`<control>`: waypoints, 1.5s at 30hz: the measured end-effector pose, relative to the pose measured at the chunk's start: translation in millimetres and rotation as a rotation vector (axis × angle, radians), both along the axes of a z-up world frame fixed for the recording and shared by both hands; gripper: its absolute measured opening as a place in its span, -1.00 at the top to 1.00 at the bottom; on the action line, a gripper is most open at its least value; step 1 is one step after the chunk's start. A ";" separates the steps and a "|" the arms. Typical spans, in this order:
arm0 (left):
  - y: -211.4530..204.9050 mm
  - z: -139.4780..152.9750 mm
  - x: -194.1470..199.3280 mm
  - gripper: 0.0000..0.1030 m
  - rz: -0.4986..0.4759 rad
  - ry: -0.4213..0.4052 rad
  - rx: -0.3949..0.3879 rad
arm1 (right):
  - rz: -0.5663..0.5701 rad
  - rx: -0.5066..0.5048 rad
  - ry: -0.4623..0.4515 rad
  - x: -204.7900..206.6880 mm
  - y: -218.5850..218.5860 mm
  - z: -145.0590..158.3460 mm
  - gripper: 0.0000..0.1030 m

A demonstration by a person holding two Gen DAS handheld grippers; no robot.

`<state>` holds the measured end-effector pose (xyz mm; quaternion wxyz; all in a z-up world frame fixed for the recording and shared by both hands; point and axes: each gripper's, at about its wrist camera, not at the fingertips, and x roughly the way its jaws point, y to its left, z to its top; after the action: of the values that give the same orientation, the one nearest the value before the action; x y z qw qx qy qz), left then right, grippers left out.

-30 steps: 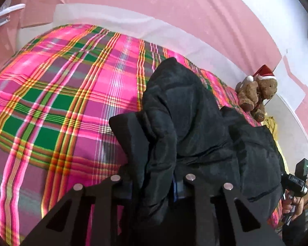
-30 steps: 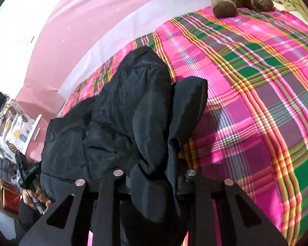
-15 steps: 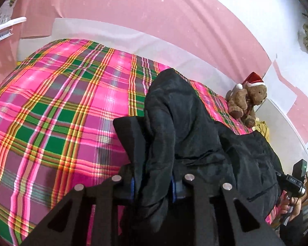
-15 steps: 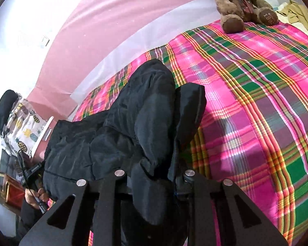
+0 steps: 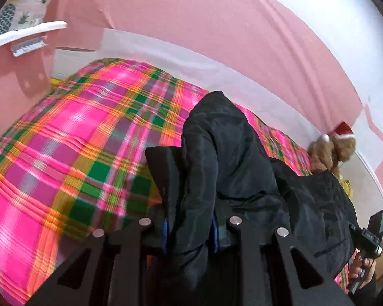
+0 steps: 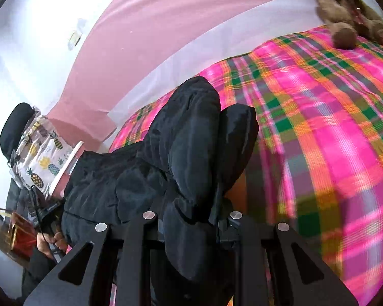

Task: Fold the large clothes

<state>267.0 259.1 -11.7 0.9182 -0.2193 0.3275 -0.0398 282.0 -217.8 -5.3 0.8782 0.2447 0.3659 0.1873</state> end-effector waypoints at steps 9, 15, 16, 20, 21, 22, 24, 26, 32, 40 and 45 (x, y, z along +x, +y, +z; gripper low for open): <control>57.9 -5.4 30.1 0.51 0.065 0.000 0.042 | 0.052 -0.002 0.007 52.6 55.6 -25.2 0.55; 68.1 -57.2 50.9 0.30 0.092 0.120 0.035 | 0.001 -0.065 0.139 70.3 59.0 -60.3 0.02; 69.2 -61.0 50.2 0.20 0.102 0.126 0.031 | -0.005 -0.071 0.150 70.1 57.4 -61.5 -0.01; 78.6 -57.9 41.3 -0.11 0.145 0.141 -0.002 | -0.018 -0.092 0.166 63.5 54.4 -50.7 -0.12; 80.0 -54.0 37.4 -0.11 0.153 0.134 -0.003 | -0.023 -0.100 0.164 60.4 53.0 -45.2 -0.13; 80.4 -47.7 32.6 -0.10 0.162 0.120 0.006 | -0.028 -0.109 0.154 57.2 50.6 -38.2 -0.13; 80.7 -31.5 22.5 -0.08 0.185 0.082 0.043 | -0.051 -0.132 0.121 50.3 47.8 -23.8 -0.13; 81.3 -16.0 15.5 -0.08 0.198 0.043 0.057 | -0.085 -0.166 0.067 44.7 46.4 -7.4 -0.13; 48.6 2.1 34.8 -0.08 0.109 0.002 0.101 | -0.024 -0.312 0.017 48.9 83.9 5.4 -0.13; 27.5 -49.5 73.0 -0.09 0.085 0.114 0.166 | 0.042 -0.427 0.101 77.0 106.5 -40.2 -0.13; 20.7 -35.0 60.9 -0.08 0.099 0.115 0.200 | 0.018 -0.428 0.084 67.8 104.0 -29.7 -0.13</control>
<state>328.0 279.8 -46.7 0.9160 -0.1443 0.3707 0.0510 349.7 -113.8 -34.9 0.8922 0.0571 0.4360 0.1030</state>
